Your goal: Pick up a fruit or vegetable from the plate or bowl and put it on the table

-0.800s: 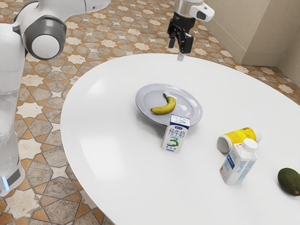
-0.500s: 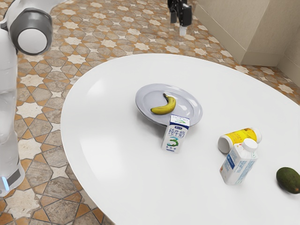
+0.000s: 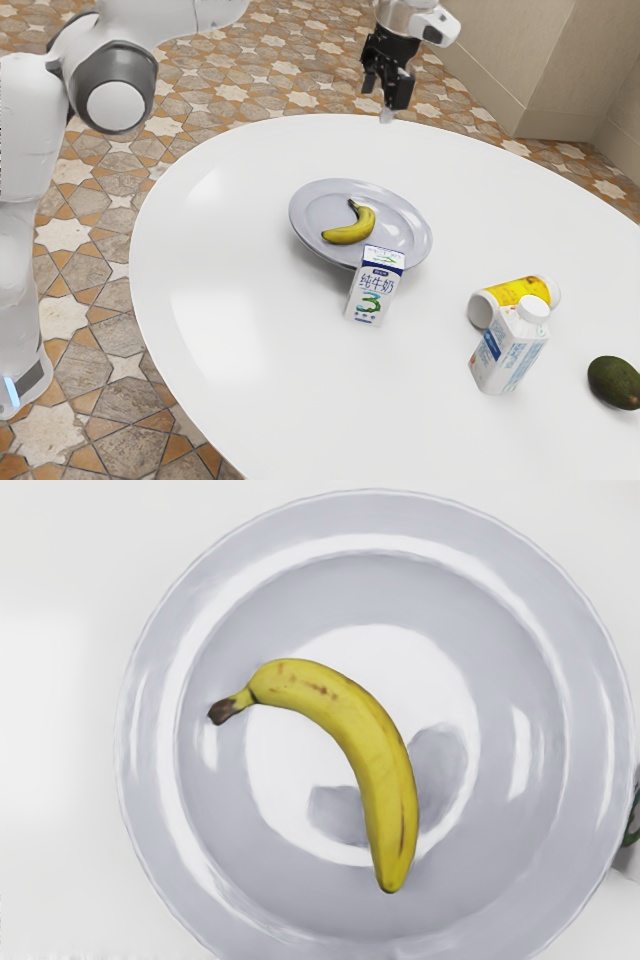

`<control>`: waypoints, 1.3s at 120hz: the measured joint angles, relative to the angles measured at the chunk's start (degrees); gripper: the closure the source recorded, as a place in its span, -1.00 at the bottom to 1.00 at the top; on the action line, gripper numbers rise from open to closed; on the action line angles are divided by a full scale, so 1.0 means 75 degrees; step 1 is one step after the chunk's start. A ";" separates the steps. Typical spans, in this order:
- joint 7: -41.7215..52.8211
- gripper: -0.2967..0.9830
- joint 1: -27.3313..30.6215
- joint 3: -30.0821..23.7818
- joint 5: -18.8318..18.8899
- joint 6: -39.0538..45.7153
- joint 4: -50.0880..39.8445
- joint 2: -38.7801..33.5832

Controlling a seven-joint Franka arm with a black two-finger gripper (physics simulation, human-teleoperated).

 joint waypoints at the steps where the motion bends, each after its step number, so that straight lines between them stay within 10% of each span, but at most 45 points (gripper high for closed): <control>1: -0.0024 -0.54 0.0003 -0.0001 0.0004 -0.0001 0.0000 0.0005; 25: -0.0675 -0.54 -0.0063 -0.0027 -0.0175 -0.0007 -0.0208 -0.0089; 60: -0.1517 -0.54 0.0048 0.0384 -0.0472 0.1931 -0.4662 -0.1949; 156: -0.2518 -0.54 0.0004 0.0424 -0.1254 0.3432 -0.4155 -0.0227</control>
